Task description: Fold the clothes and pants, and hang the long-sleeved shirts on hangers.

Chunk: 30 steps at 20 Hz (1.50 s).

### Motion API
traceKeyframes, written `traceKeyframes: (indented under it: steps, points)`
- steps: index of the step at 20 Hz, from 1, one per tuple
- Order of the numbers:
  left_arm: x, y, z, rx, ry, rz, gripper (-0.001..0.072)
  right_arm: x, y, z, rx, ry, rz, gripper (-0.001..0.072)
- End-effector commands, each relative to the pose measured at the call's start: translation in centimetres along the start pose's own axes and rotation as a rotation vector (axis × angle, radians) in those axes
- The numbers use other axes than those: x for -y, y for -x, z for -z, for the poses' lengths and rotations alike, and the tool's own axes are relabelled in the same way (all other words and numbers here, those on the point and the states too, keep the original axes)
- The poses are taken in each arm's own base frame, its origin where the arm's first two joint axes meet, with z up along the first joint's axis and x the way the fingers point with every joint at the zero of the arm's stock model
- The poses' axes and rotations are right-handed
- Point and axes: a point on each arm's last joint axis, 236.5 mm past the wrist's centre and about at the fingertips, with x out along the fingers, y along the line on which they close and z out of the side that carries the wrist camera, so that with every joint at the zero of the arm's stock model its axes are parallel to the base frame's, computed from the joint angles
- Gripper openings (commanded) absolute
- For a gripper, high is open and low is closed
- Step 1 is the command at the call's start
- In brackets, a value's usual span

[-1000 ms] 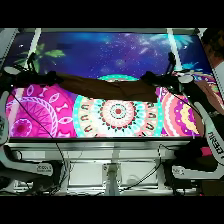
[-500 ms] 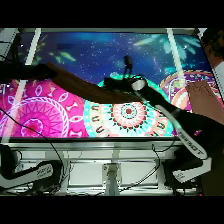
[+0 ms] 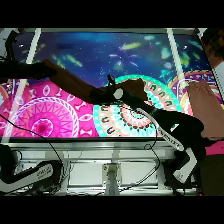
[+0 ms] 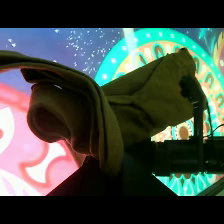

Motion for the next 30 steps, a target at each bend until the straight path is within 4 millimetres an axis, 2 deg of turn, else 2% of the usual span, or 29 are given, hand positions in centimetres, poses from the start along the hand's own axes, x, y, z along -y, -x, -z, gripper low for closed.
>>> traceKeyframes:
  steps: [1,3,6,8,9,11,14,17,19,21,23,25,27,28,29,30]
  points:
    - [0.9,-0.1,-0.6,0.023,0.009,0.035,0.0019,1.5,-1.1,2.0,-0.046,-0.026,0.069,0.0011]
    - [1.5,-0.6,-0.5,0.018,0.002,0.046,0.0019,0.5,-1.3,2.3,-0.042,-0.005,0.054,0.0012]
    - [3.2,-3.0,0.6,-0.043,-0.023,0.088,0.0019,-1.7,-0.6,2.0,-0.053,0.045,0.029,0.0012]
    - [4.9,-5.2,1.3,-0.078,-0.048,0.117,0.0019,-2.4,1.0,-0.1,-0.015,0.129,0.045,0.0012]
    - [5.8,-6.3,1.4,-0.078,-0.068,0.126,0.0019,-2.5,2.3,-1.8,0.018,0.177,0.062,0.0013]
    - [7.9,-8.5,1.3,-0.063,-0.139,0.142,0.0019,-1.6,5.9,-5.4,0.072,0.218,0.107,0.0012]
    - [12.0,-12.1,1.6,-0.035,-0.2,0.17,0.0019,1.4,12.8,-11.1,0.148,0.171,0.172,0.0013]
    - [15.7,-15.6,1.9,0.016,-0.246,0.184,0.0019,4.1,21.4,-16.8,0.288,0.094,0.198,0.0013]
    - [18.1,-18.2,2.1,0.067,-0.27,0.186,0.0019,5.2,27.0,-19.4,0.388,0.054,0.199,0.0014]
    - [20.6,-20.5,2.8,0.112,-0.29,0.19,0.0019,6.3,31.4,-20.8,0.459,0.035,0.221,0.0014]
    - [23.0,-22.5,4.1,0.139,-0.31,0.198,0.0019,7.6,34.1,-21.1,0.489,0.029,0.263,0.0014]
    - [24.9,-24.4,5.9,0.148,-0.33,0.206,0.0019,8.9,35.1,-20.9,0.479,0.026,0.308,0.0014]
    - [25.7,-26.4,7.5,0.15,-0.341,0.2,0.002,9.7,35.0,-20.2,0.45,0.025,0.34,0.0015]
    - [25.9,-27.3,8.5,0.14,-0.346,0.197,0.0127,9.8,34.8,-20.0,0.439,0.026,0.344,0.0015]
    - [26.0,-28.0,9.5,0.122,-0.35,0.198,0.0465,10.0,34.8,-19.8,0.431,0.025,0.35,0.0015]
    - [26.1,-28.5,10.1,0.108,-0.353,0.2,0.072,10.1,34.8,-19.8,0.427,0.027,0.356,0.0014]
